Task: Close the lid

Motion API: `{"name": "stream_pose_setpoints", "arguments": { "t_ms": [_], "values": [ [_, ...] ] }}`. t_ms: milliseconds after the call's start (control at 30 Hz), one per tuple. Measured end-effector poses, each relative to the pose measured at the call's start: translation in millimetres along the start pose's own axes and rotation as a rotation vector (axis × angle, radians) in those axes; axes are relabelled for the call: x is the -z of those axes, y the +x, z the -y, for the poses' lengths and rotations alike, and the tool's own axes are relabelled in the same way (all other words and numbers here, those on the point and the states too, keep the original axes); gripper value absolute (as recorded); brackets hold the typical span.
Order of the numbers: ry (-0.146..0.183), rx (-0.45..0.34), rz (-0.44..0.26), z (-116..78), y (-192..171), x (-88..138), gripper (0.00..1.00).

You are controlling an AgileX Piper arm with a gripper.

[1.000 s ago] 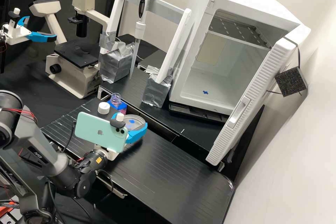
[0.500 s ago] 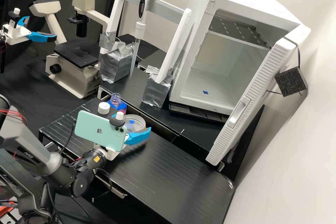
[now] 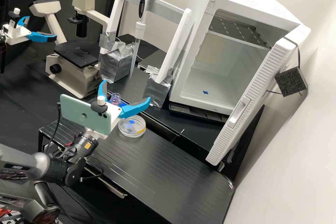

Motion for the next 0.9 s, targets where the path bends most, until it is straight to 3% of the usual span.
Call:
{"name": "stream_pose_setpoints", "arguments": {
  "t_ms": [100, 567, 800, 900],
  "values": [
    [-0.01, 0.012, 0.061, 7.2, 7.5, -4.5, 1.0],
    [-0.037, 0.039, 0.222, 12.3, 15.7, -34.9, 1.0],
    [0.008, -0.018, 0.258, 6.0, 13.7, -37.8, 1.0],
    [0.071, -0.054, 0.255, 1.8, 8.8, -35.7, 1.0]
  ]
}}
